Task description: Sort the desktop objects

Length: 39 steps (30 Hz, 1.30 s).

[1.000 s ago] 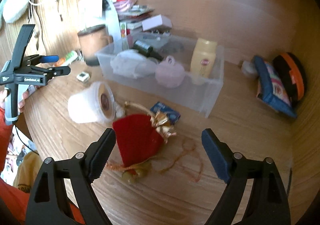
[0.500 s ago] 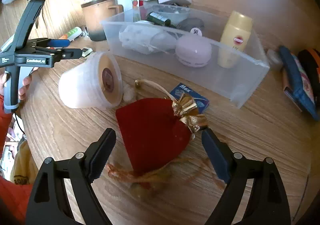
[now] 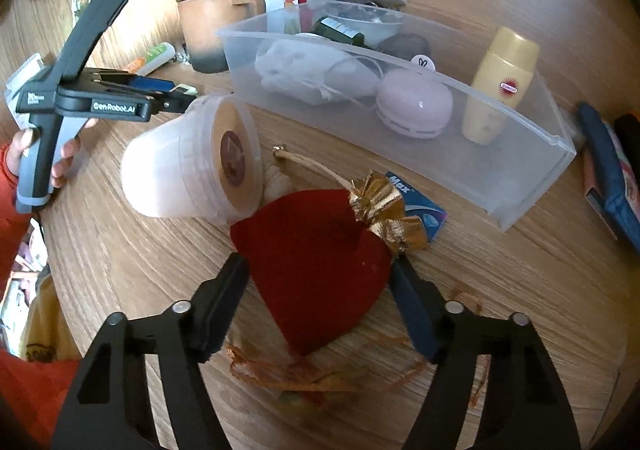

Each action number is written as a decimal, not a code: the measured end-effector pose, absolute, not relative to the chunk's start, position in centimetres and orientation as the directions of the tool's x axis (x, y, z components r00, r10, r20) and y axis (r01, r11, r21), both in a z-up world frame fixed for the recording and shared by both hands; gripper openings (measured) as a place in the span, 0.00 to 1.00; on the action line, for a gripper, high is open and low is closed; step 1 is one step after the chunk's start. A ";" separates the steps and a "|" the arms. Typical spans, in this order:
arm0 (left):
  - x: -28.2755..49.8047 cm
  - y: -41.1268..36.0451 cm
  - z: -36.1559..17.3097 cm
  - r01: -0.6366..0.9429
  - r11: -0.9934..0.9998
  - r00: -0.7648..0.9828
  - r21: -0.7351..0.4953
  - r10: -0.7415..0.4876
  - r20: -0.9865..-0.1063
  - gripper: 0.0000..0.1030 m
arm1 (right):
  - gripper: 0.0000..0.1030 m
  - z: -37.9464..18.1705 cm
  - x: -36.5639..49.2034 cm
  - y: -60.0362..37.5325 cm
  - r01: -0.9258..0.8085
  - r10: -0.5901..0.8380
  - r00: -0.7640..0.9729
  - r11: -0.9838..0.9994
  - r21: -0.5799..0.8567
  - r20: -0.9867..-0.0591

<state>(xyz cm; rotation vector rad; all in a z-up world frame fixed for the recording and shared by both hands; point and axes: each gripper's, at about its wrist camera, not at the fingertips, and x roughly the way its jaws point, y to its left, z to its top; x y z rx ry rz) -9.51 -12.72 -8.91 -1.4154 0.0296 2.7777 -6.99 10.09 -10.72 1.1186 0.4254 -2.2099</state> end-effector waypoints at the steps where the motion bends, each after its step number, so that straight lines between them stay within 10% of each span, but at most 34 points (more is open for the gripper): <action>1: -9.5 -12.6 -8.9 -0.035 -0.999 -0.589 0.008 0.015 -0.808 0.52 | 0.60 -10.6 -7.0 10.1 0.654 -0.383 -0.453 -0.757 -0.008 -0.806; 5: -9.1 -12.0 -8.8 -0.064 -0.998 -0.600 0.015 0.027 -0.800 0.35 | 0.49 -10.1 -7.2 10.3 0.656 -0.404 -0.447 -0.755 0.014 -0.798; 13: -9.3 -11.7 -8.9 -0.071 -0.997 -0.605 0.025 0.023 -0.796 0.32 | 0.25 -9.2 -7.8 11.6 0.634 -0.439 -0.439 -0.770 0.076 -0.784; 39: -6.3 -10.2 -4.9 -0.065 -0.998 -0.687 -0.001 0.046 -0.725 0.32 | 0.20 -3.3 -5.8 16.6 0.554 -0.440 -0.610 -0.831 0.042 -0.659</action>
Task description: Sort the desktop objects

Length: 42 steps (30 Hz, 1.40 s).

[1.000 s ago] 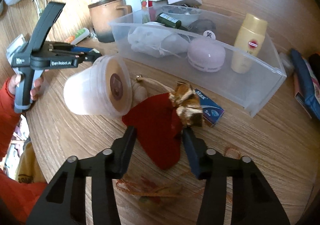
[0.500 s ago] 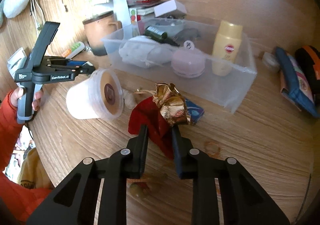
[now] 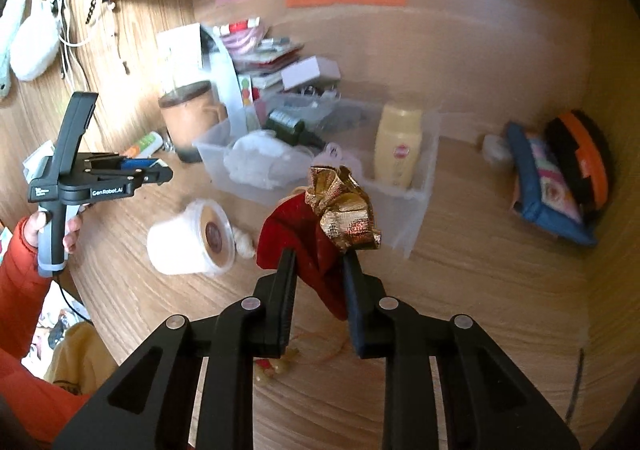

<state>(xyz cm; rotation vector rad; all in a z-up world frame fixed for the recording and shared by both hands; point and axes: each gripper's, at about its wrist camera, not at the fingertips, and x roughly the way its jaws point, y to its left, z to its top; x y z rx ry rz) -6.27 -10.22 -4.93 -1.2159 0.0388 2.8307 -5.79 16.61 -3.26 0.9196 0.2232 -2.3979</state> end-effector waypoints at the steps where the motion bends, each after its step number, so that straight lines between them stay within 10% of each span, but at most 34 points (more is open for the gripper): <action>1: -6.1 -10.2 -4.6 -0.067 -0.998 -0.691 0.001 0.046 -0.721 0.32 | 0.20 -2.8 -5.8 16.7 0.553 -0.437 -0.620 -0.833 0.032 -0.651; 24: -10.6 -7.1 1.4 -0.166 -0.985 -0.768 -0.040 0.155 -0.621 0.32 | 0.20 1.2 -11.8 12.6 0.600 -0.460 -0.656 -0.799 -0.043 -0.599; 42: -6.6 -10.7 -5.0 -0.188 -0.982 -0.659 -0.009 0.133 -0.740 0.32 | 0.20 -0.1 -14.4 10.4 0.638 -0.494 -0.592 -0.770 0.003 -0.637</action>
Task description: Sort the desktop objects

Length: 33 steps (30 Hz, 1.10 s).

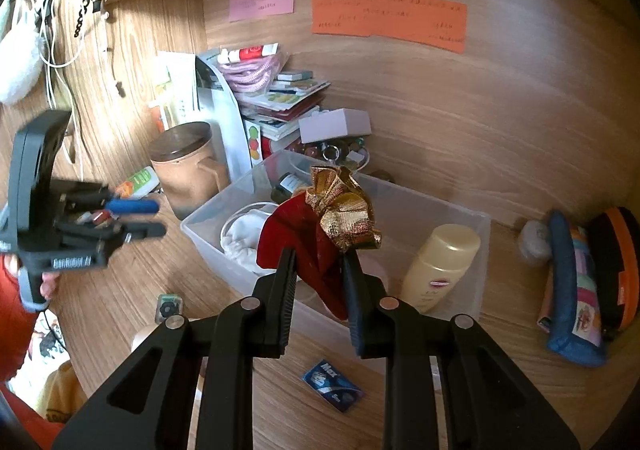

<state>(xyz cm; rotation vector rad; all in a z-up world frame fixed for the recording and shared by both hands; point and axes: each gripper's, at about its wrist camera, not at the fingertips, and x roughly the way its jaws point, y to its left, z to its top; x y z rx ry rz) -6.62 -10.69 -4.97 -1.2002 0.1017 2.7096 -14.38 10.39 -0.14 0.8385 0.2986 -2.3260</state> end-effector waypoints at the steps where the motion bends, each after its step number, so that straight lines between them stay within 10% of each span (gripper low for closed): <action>1: -6.5 -10.6 -5.5 -0.195 -0.981 -0.649 -0.014 0.140 -0.748 0.32 | 0.20 -0.2 -14.4 10.3 0.638 -0.492 -0.590 -0.770 0.004 -0.641; 9: -4.3 -9.1 -7.3 -0.320 -0.946 -0.591 -0.058 0.247 -0.768 0.49 | 0.20 -0.7 -14.8 9.8 0.631 -0.482 -0.581 -0.776 0.012 -0.656; 33: -6.0 -8.8 -9.0 -0.277 -0.959 -0.580 -0.062 0.219 -0.785 0.32 | 0.21 -1.2 -16.4 7.6 0.645 -0.482 -0.553 -0.764 0.017 -0.679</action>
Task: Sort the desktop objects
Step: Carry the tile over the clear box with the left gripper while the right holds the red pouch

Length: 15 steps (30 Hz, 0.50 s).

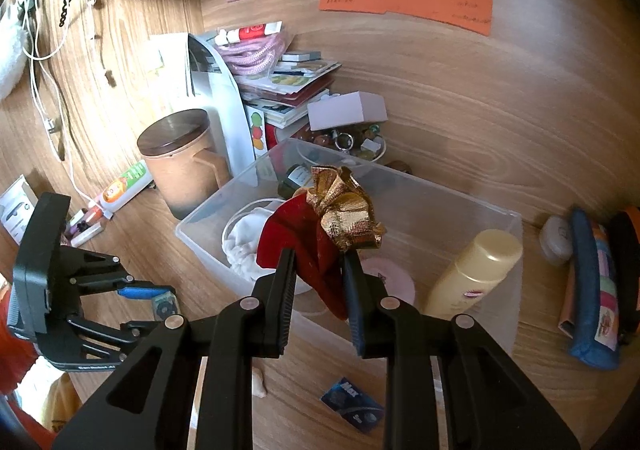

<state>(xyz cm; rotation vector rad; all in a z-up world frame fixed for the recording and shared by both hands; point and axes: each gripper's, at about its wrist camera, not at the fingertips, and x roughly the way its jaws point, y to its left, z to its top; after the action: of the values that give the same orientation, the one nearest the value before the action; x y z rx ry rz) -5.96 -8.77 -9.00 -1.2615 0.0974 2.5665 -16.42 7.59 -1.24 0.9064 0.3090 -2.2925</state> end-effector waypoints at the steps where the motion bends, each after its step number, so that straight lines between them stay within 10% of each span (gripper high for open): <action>1: -6.0 -9.0 -8.7 -0.268 -0.961 -0.584 -0.074 0.223 -0.781 0.32 | 0.21 -1.3 -16.5 7.5 0.646 -0.482 -0.552 -0.764 0.017 -0.680; 15: -8.9 -10.0 0.3 -0.239 -0.966 -0.727 -0.102 0.247 -0.640 0.32 | 0.21 -2.7 -18.2 6.3 0.644 -0.464 -0.548 -0.765 0.003 -0.696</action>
<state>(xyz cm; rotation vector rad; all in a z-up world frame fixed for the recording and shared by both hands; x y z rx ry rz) -8.89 -9.96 0.29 -1.0033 -0.0187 2.6988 -18.23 6.26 -2.72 0.9296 0.3346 -2.2899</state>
